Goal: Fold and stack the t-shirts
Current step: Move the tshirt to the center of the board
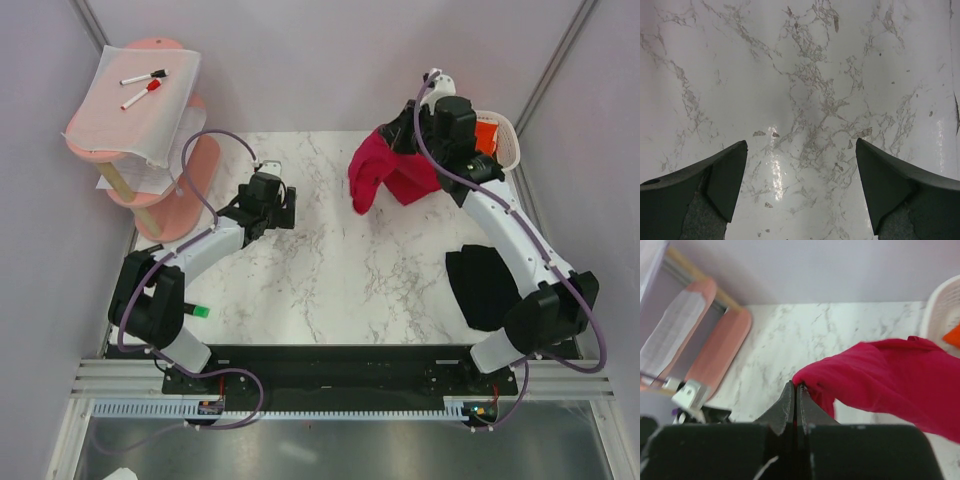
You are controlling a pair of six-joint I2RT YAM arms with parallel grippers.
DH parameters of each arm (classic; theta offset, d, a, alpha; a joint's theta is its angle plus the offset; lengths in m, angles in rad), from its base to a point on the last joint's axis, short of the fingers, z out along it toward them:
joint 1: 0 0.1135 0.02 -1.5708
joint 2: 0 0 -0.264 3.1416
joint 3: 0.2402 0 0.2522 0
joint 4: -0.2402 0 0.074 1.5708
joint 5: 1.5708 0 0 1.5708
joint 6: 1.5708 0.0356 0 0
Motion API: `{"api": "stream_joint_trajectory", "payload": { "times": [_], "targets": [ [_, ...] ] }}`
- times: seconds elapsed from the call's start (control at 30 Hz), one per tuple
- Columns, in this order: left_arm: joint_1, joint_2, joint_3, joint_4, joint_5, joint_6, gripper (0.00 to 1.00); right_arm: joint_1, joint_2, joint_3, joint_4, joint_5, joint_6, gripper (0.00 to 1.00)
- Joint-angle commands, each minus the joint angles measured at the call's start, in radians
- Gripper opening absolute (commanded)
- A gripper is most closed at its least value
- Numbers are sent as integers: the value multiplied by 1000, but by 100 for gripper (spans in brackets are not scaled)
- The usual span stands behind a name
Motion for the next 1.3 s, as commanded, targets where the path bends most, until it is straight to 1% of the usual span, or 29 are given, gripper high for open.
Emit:
{"api": "stream_joint_trajectory", "payload": {
  "times": [0.0, 0.07, 0.17, 0.23, 0.3, 0.37, 0.4, 0.43, 0.47, 0.57, 0.6, 0.63, 0.67, 0.7, 0.77, 0.8, 0.87, 0.93, 0.97, 1.0, 1.03, 1.07, 1.13, 1.17, 1.27],
  "targets": [
    [-3, -8, 44, -19, -72, -56, 95, 68, -130, -82, 33, -122, 4, 0],
    [-3, -10, 42, -17, -80, -67, 95, 96, -175, -98, 32, -149, -8, 0],
    [-3, -16, 41, -19, -89, -80, 95, 104, -215, -162, 32, -106, -20, 0],
    [-3, -18, 42, -19, -80, -83, 95, 104, -199, -243, 30, -83, -9, 0],
    [-3, -21, 45, -19, -63, -79, 95, 104, -161, -335, 35, -118, 0, 0],
    [-5, -30, 44, -17, -31, -76, 94, 111, -69, -389, 48, -164, 21, 0],
    [-5, -36, 35, -19, -26, -77, 94, 116, -29, -430, 85, -178, 24, 0],
    [-5, -40, 31, -16, -20, -82, 94, 134, 13, -437, 97, -189, 24, 0],
    [-5, -53, 27, -11, -19, -82, 94, 147, 102, -437, 113, -198, 21, 0],
    [-5, -85, 10, -4, -19, -80, 93, 213, 276, -354, 136, -218, 12, 0],
    [-5, -99, -4, 2, -19, -77, 93, 232, 313, -277, 122, -222, 6, 0],
    [-5, -111, -14, 10, -19, -79, 93, 278, 368, -238, 119, -216, 4, 0],
    [-5, -125, -25, 33, -19, -79, 93, 300, 393, -200, 118, -212, 3, 0],
    [-5, -161, -54, 47, -16, -79, 93, 321, 414, -123, 104, -189, 1, 0],
    [-6, -198, -88, 79, 1, -82, 93, 377, 465, -51, 96, -167, 1, 0],
    [-6, -238, -128, 123, 12, -82, 93, 387, 477, 10, 98, -149, 3, 0],
    [-6, -275, -172, 177, 76, -82, 93, 407, 500, 54, 117, -117, 10, 2],
    [-6, -303, -226, 248, 154, -83, 93, 406, 493, 60, 160, -46, 56, 3],
    [-6, -303, -235, 257, 178, -83, 93, 406, 491, 57, 197, -29, 64, 9],
    [-6, -297, -239, 262, 208, -83, 93, 406, 492, 60, 205, -22, 66, 34],
    [-8, -275, -237, 260, 219, -82, 93, 404, 500, 69, 202, -18, 58, 42],
    [-9, -262, -225, 256, 224, -82, 93, 406, 502, 77, 196, -12, 55, 64],
    [-13, -226, -214, 230, 201, -82, 93, 406, 490, 66, 193, 27, 46, 84],
    [-13, -219, -205, 222, 190, -82, 93, 404, 479, 42, 193, 44, 38, 98],
    [-14, -191, -197, 222, 184, -76, 93, 392, 433, -10, 203, 84, 27, 98]
  ]
}}
